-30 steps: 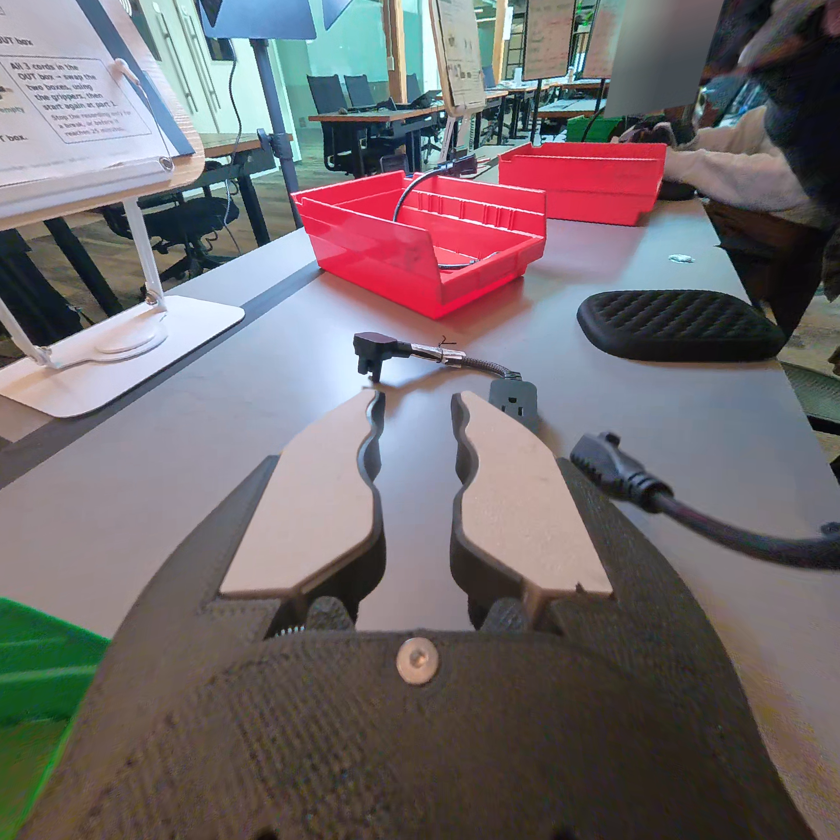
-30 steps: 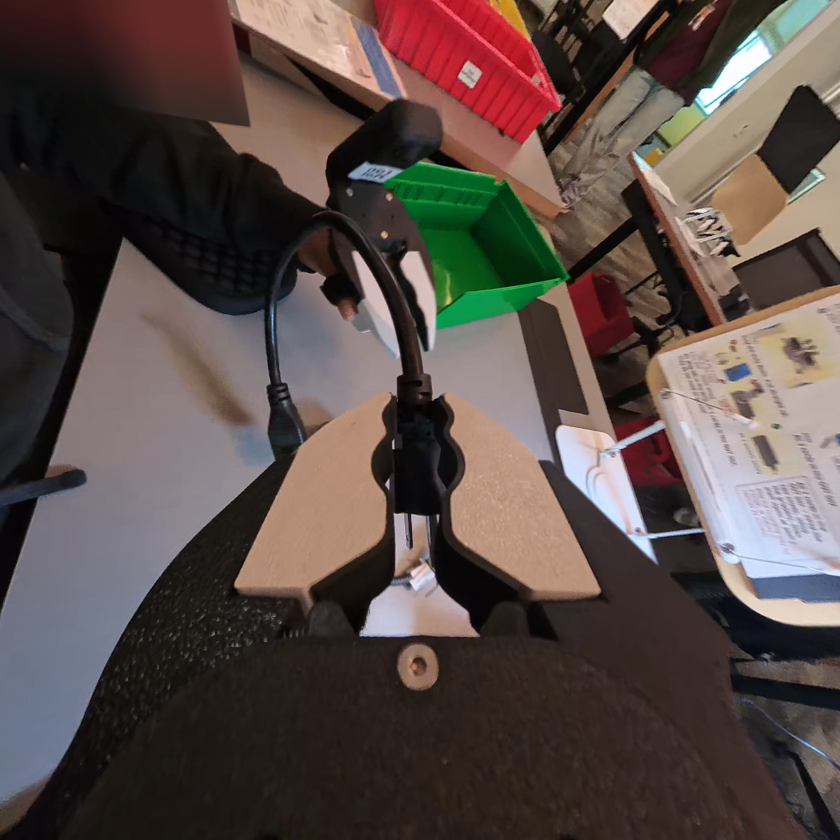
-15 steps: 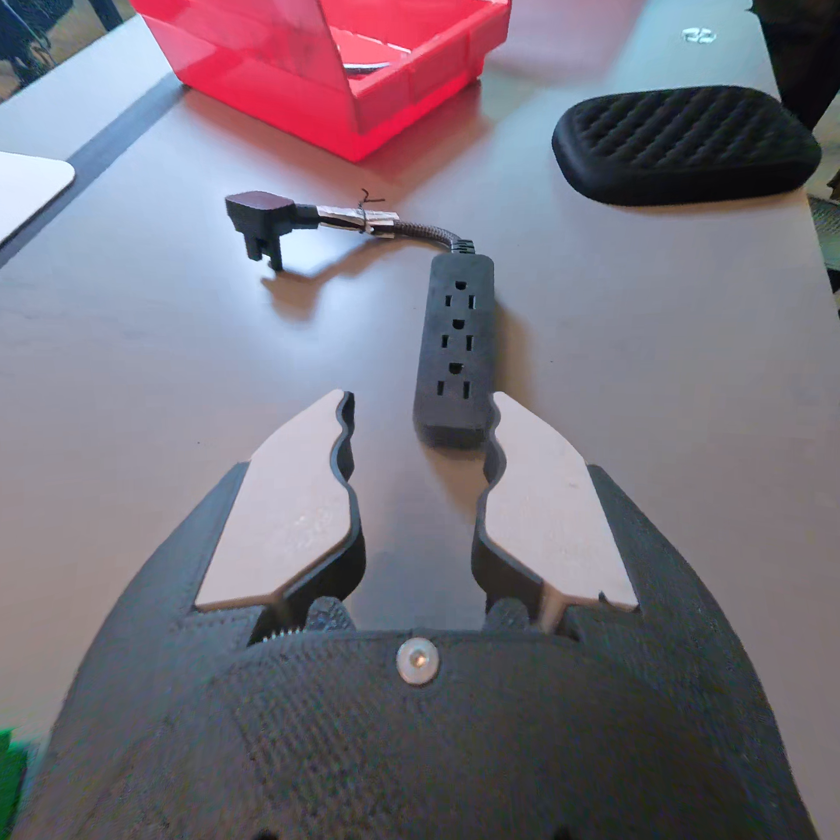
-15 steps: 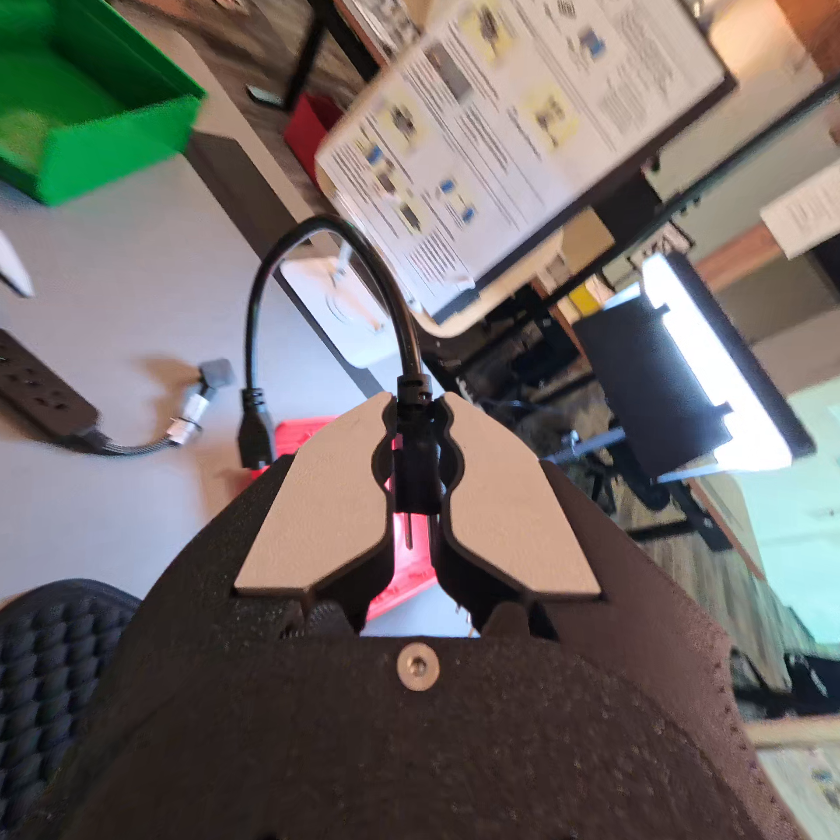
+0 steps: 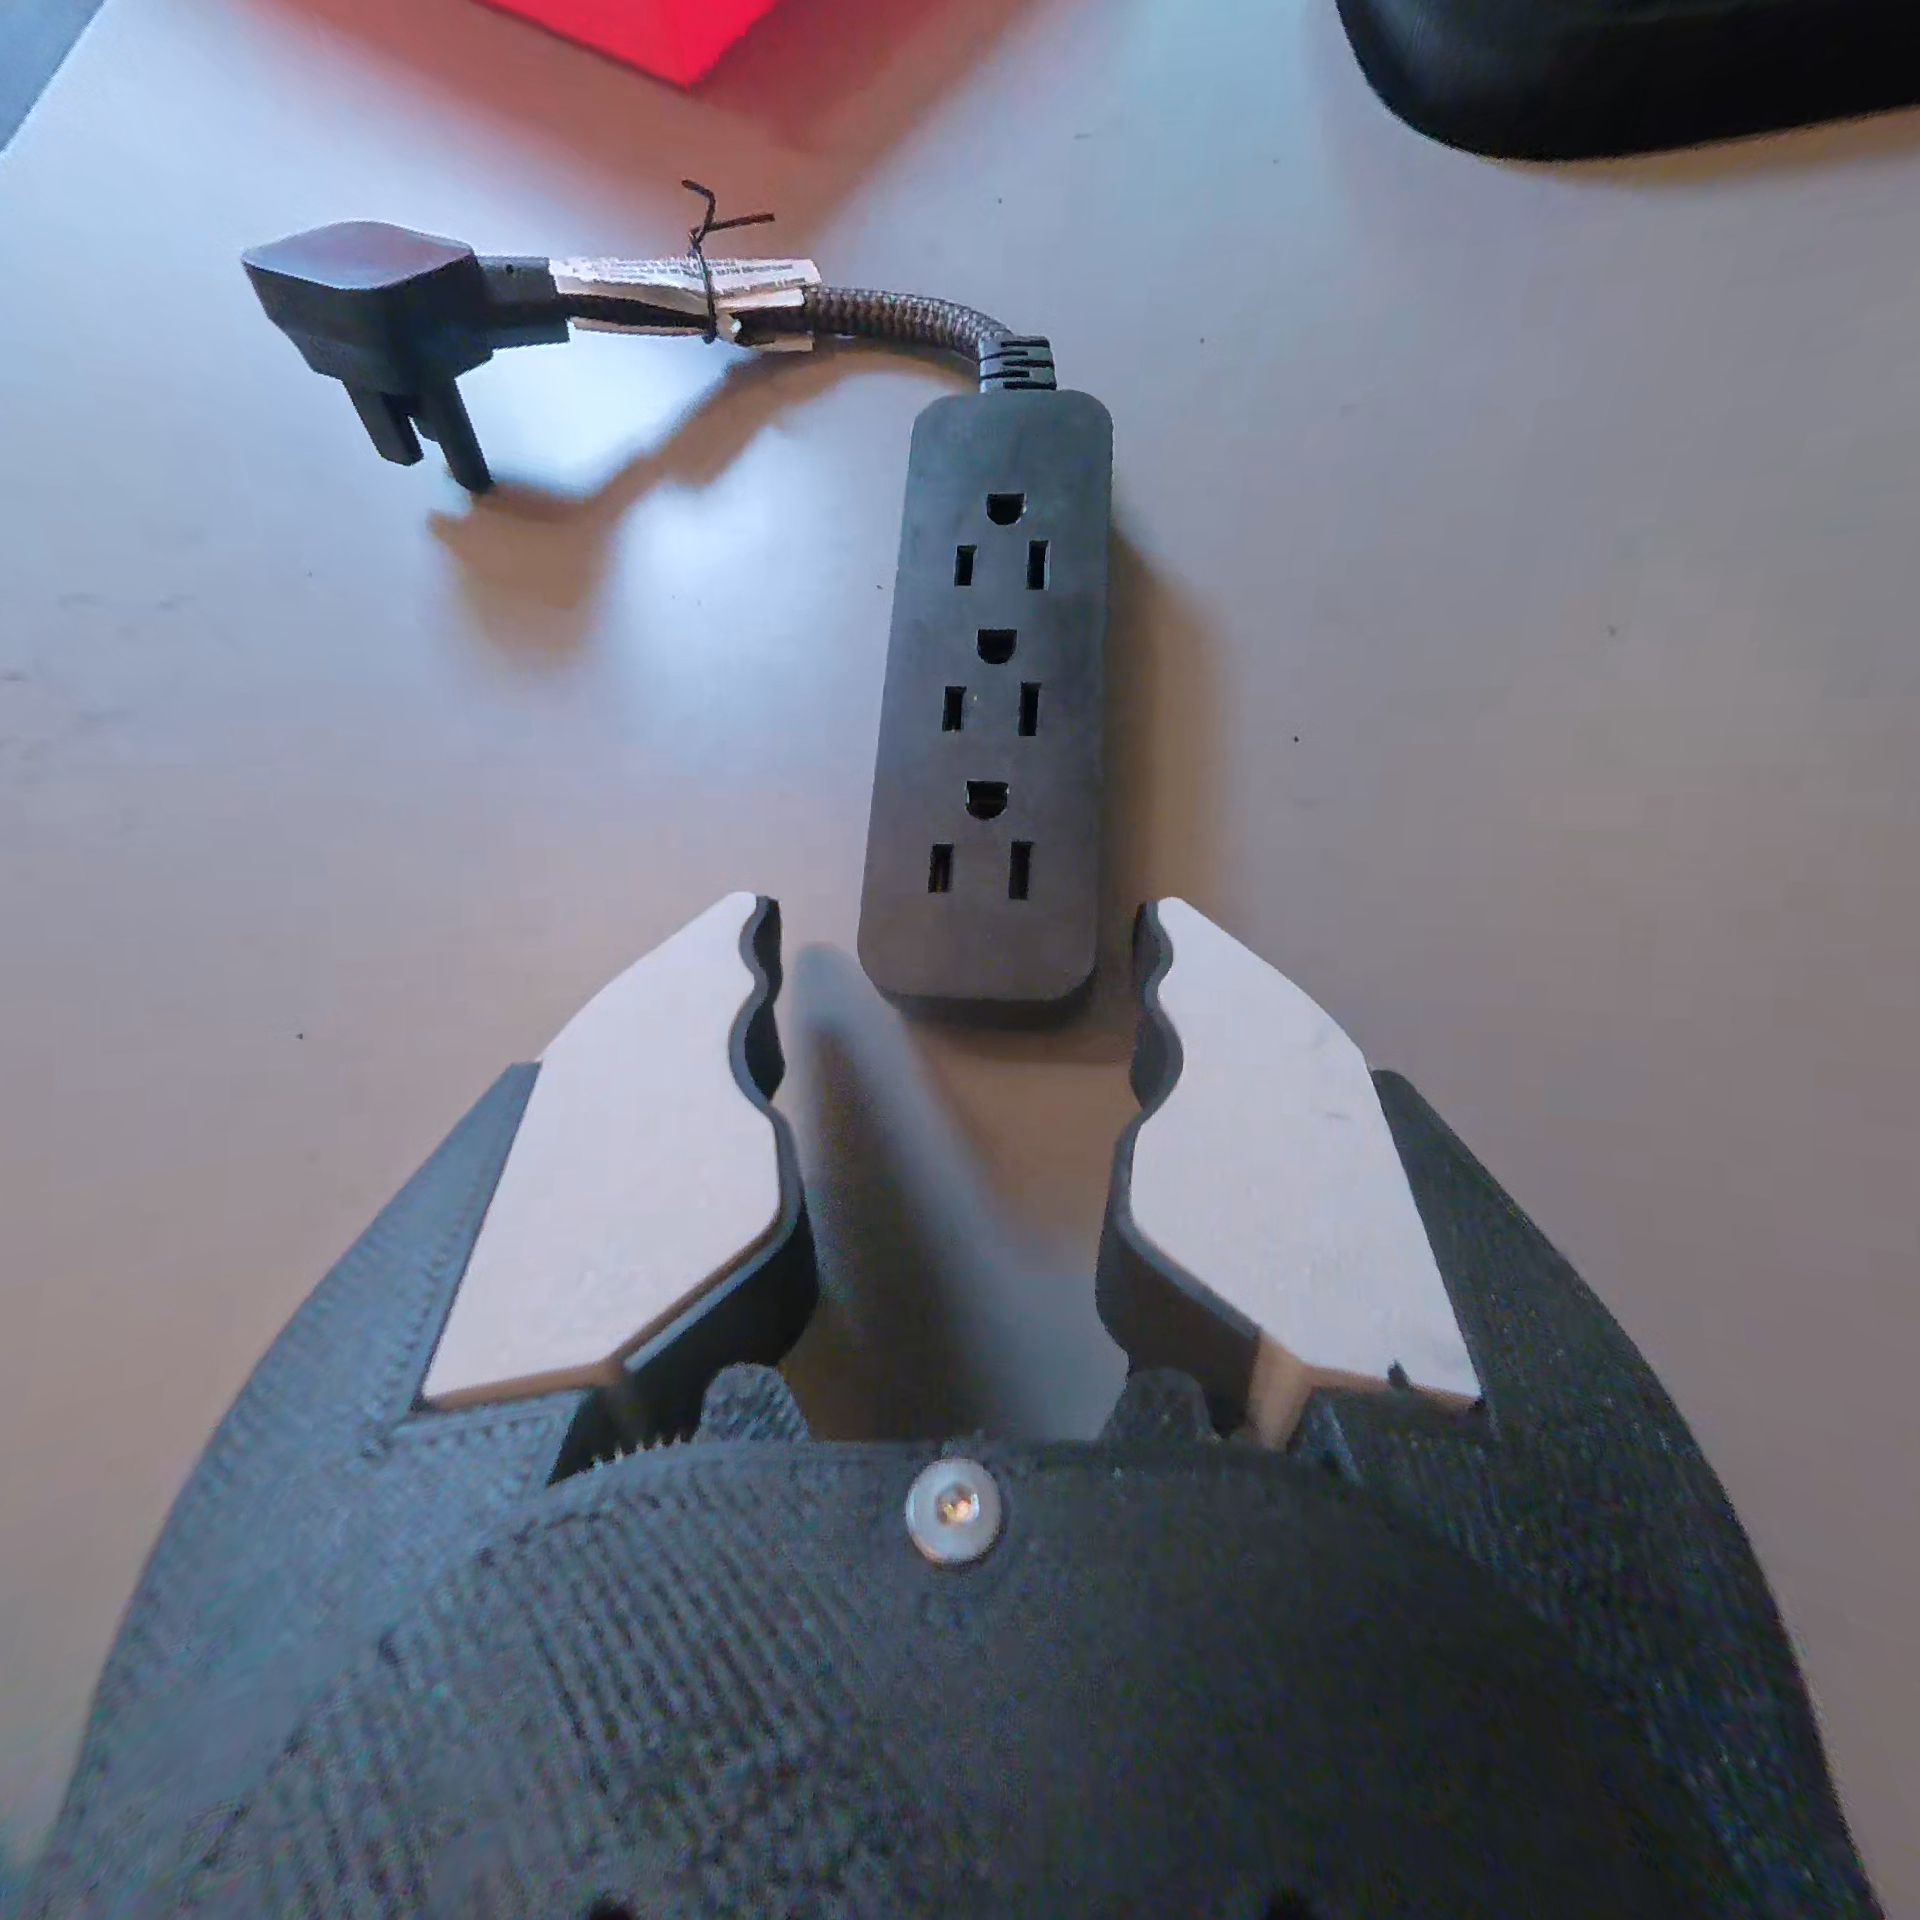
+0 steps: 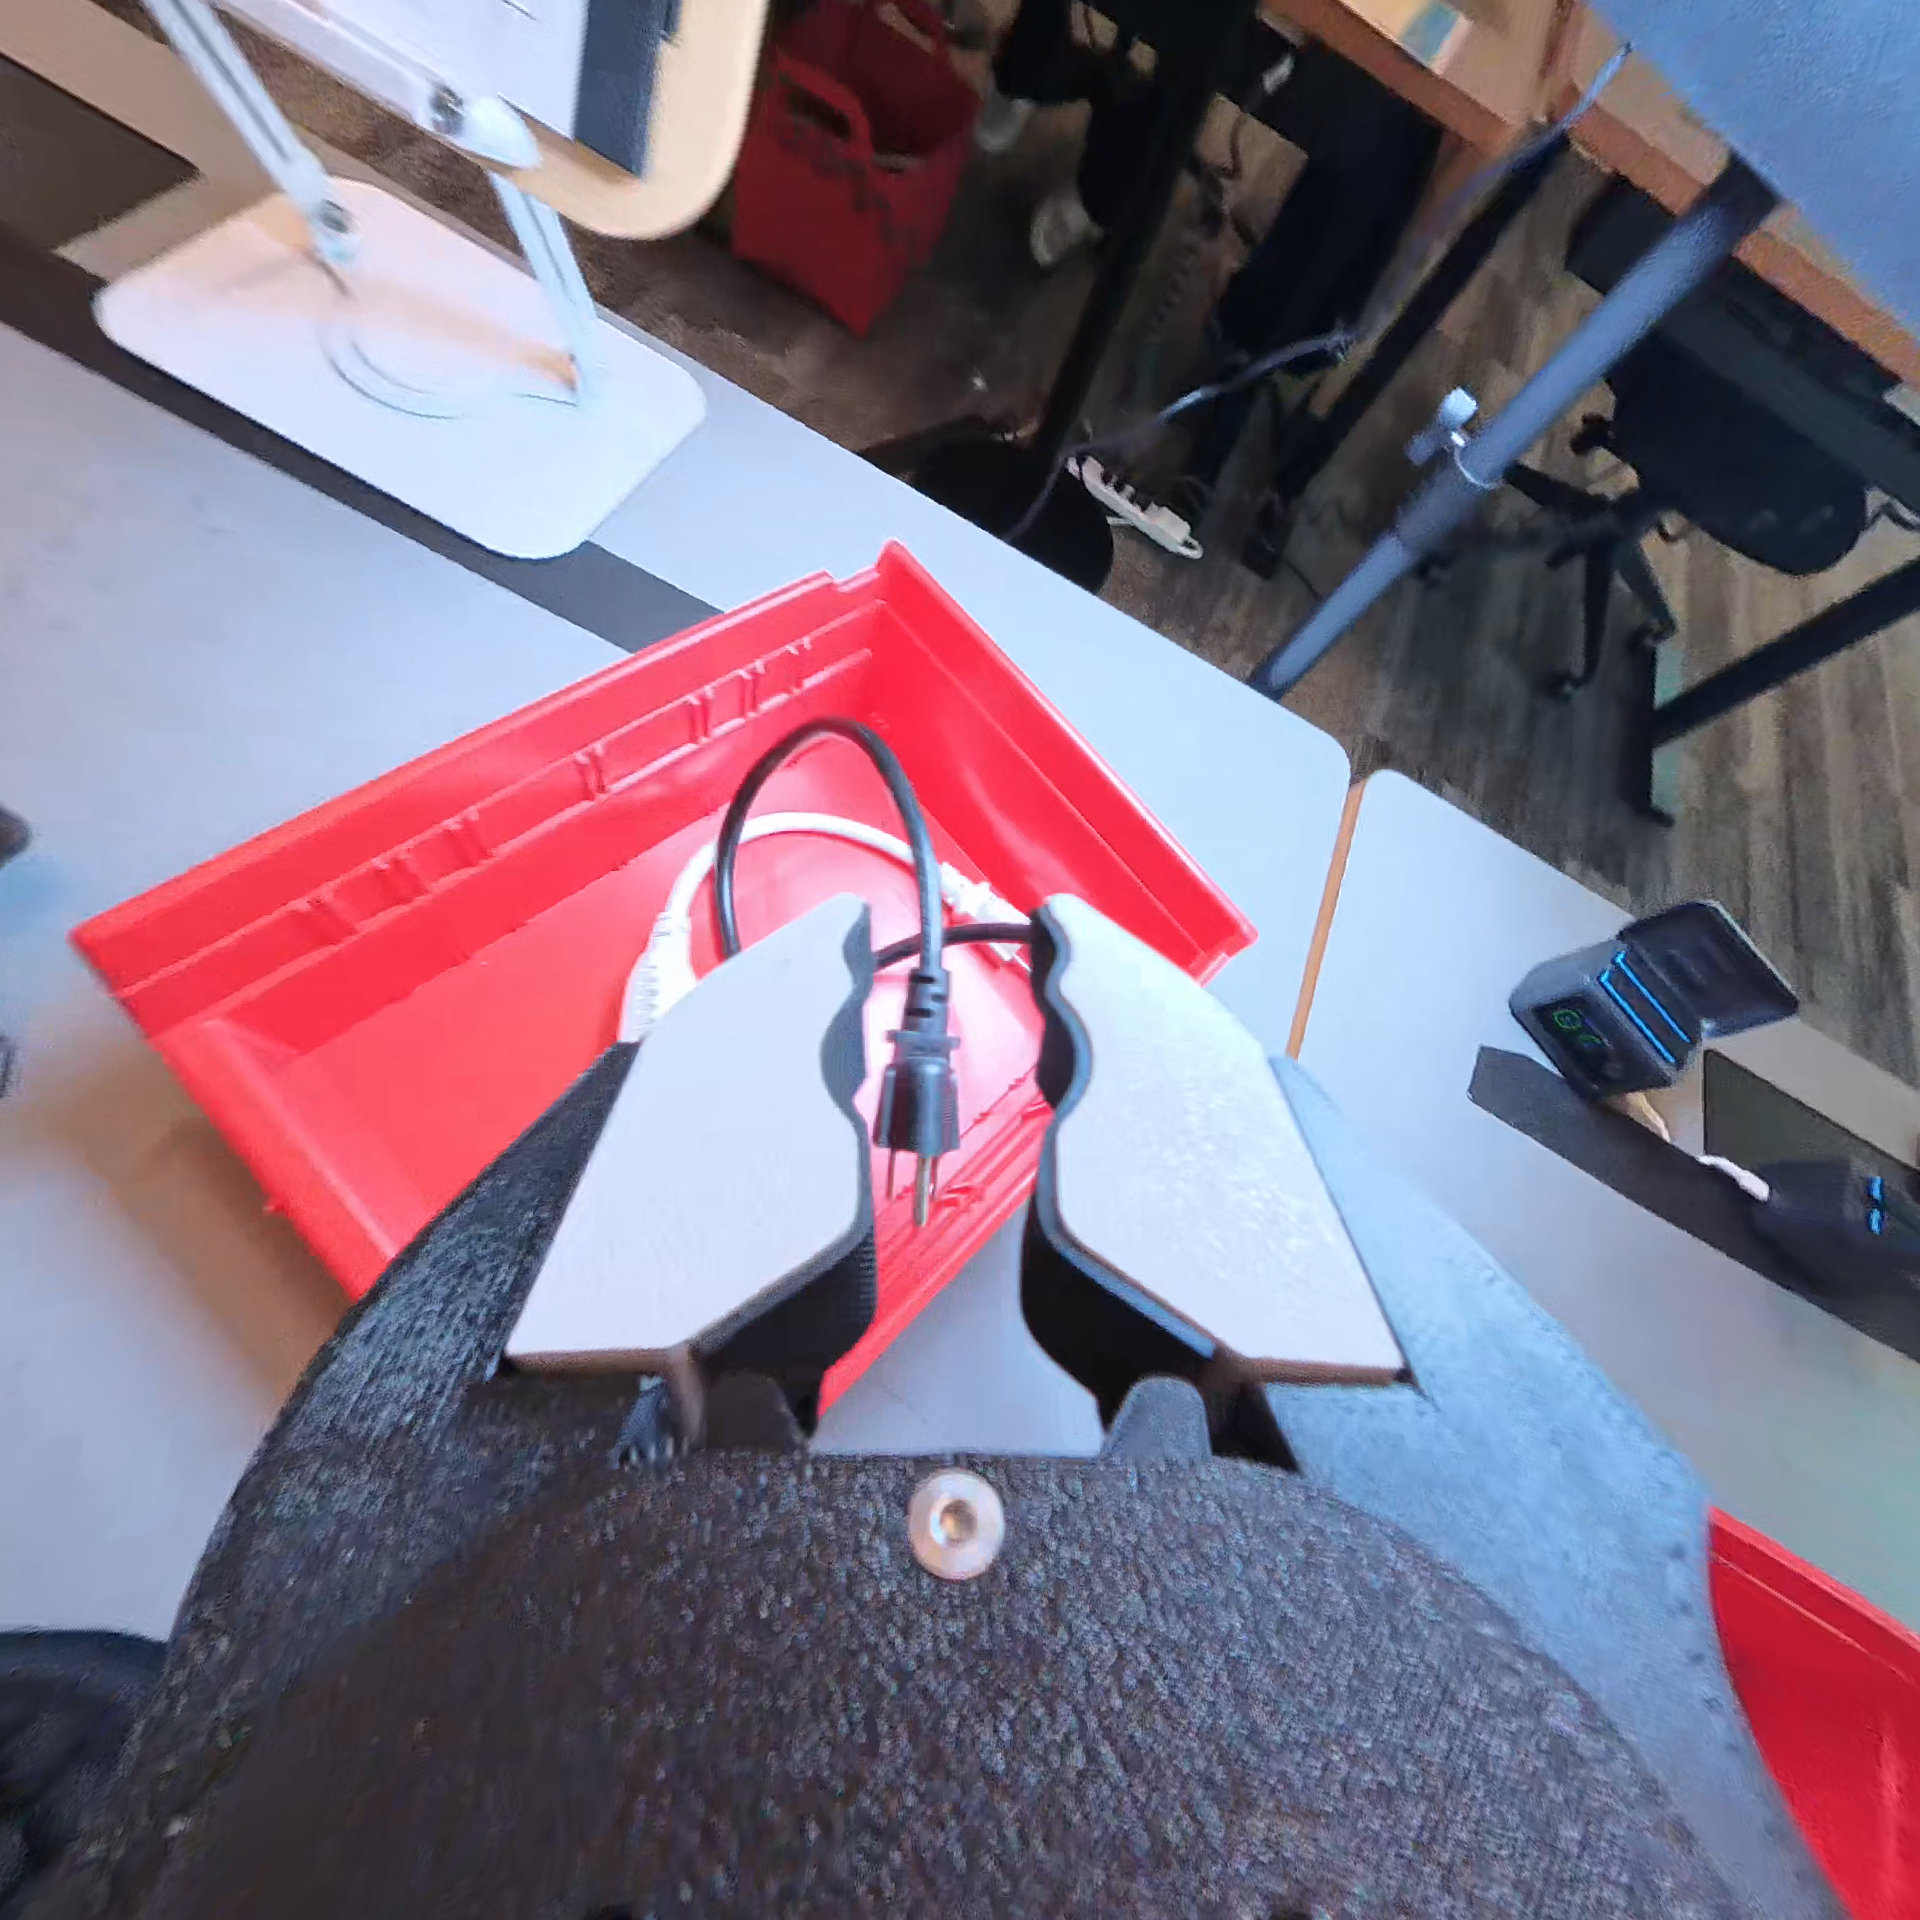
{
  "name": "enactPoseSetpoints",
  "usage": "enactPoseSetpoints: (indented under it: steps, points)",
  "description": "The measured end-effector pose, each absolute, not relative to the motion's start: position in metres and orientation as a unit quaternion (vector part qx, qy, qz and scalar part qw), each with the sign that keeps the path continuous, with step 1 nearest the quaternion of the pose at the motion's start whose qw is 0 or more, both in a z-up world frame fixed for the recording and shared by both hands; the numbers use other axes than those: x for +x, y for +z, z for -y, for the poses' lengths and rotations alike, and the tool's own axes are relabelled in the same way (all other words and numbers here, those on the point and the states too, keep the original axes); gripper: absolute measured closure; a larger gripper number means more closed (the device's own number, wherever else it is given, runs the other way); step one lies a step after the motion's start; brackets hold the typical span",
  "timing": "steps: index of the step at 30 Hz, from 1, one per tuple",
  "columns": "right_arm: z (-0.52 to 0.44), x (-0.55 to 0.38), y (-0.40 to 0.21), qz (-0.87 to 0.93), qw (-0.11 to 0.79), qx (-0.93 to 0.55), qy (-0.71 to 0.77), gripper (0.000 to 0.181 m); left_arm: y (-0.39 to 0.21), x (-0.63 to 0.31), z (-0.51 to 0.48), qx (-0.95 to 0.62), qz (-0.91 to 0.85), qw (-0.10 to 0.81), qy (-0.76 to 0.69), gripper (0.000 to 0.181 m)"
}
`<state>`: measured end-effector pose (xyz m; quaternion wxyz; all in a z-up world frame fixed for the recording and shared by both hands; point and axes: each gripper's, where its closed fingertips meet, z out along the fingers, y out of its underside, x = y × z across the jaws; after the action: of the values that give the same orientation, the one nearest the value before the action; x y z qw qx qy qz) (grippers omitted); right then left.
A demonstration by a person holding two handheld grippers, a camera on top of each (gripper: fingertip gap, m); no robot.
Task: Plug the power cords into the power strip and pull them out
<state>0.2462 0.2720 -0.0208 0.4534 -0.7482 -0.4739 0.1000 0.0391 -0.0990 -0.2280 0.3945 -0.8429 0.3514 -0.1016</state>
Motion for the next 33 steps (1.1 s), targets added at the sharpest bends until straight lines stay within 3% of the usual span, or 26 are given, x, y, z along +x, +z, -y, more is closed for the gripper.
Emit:
enactPoseSetpoints:
  steps: [2,9,19,33]
  points:
    - [-0.275,0.239,-0.023,0.478,0.453,-0.746,0.096,0.14,-0.229,0.041,0.099,-0.841,-0.355,0.397,-0.099,0.12]
    - [-0.163,0.161,-0.018,0.585,0.5,-0.611,0.187,0.132,-0.229,0.042,0.097,-0.837,-0.362,0.398,-0.095,0.13]
    - [0.009,0.089,-0.11,0.705,0.374,-0.478,0.366,0.133,-0.229,0.031,0.101,-0.84,-0.371,0.389,-0.073,0.136]
    - [0.025,0.07,-0.149,0.654,0.379,-0.483,0.442,0.129,-0.228,-0.025,0.102,-0.859,-0.329,0.389,-0.046,0.135]
